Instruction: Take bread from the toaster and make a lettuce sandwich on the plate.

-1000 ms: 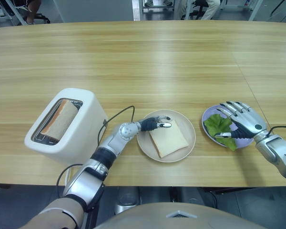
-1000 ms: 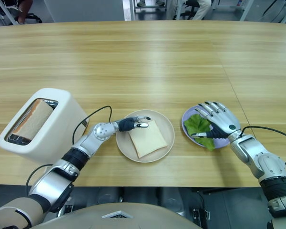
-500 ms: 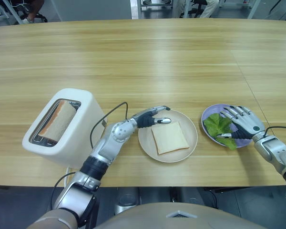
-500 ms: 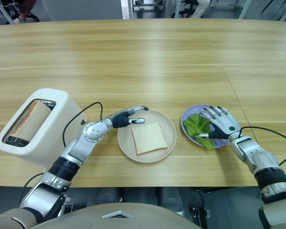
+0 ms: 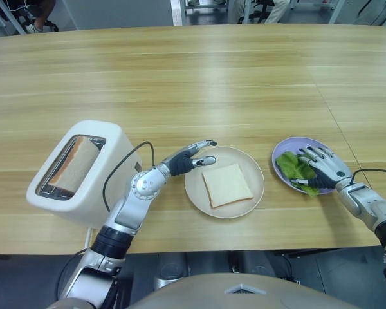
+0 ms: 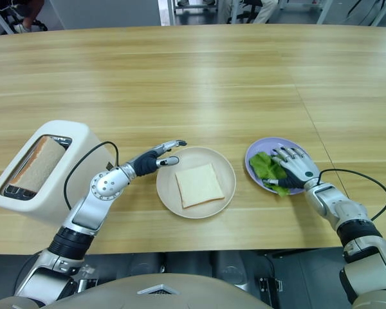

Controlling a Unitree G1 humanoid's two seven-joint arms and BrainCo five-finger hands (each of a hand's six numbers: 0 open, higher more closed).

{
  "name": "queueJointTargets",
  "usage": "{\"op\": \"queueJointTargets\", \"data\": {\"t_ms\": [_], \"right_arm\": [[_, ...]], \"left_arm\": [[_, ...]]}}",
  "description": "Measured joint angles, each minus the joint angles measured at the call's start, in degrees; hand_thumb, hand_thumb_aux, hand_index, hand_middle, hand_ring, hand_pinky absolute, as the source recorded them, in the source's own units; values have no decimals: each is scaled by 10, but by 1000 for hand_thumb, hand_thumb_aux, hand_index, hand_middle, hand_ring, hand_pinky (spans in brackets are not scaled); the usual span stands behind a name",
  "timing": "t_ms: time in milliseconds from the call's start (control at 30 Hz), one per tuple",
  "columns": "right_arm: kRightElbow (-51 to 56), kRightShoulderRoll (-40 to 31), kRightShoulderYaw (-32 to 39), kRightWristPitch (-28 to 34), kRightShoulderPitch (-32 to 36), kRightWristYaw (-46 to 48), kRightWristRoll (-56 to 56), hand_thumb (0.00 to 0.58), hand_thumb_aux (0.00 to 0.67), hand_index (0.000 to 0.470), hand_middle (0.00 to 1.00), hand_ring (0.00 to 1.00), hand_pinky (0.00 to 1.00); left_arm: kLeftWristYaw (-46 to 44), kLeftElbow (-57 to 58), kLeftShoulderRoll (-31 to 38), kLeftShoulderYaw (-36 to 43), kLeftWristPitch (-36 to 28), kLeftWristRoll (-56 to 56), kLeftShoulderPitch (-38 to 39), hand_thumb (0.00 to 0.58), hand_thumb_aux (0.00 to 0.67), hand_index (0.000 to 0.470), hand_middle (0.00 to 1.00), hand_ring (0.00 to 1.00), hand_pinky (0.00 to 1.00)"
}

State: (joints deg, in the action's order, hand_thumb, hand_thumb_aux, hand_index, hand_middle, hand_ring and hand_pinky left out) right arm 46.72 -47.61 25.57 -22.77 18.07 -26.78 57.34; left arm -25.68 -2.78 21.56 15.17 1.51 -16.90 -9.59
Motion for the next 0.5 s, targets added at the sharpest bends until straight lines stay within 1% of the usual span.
{"op": "queueJointTargets", "data": {"t_ms": [500], "right_arm": [[9,0,0,-32,-3,-19,-43,580,670,460,0,0,0]], "left_arm": [[5,6,-1,-2,14,0,0,0,0,0,0,0,0]]}}
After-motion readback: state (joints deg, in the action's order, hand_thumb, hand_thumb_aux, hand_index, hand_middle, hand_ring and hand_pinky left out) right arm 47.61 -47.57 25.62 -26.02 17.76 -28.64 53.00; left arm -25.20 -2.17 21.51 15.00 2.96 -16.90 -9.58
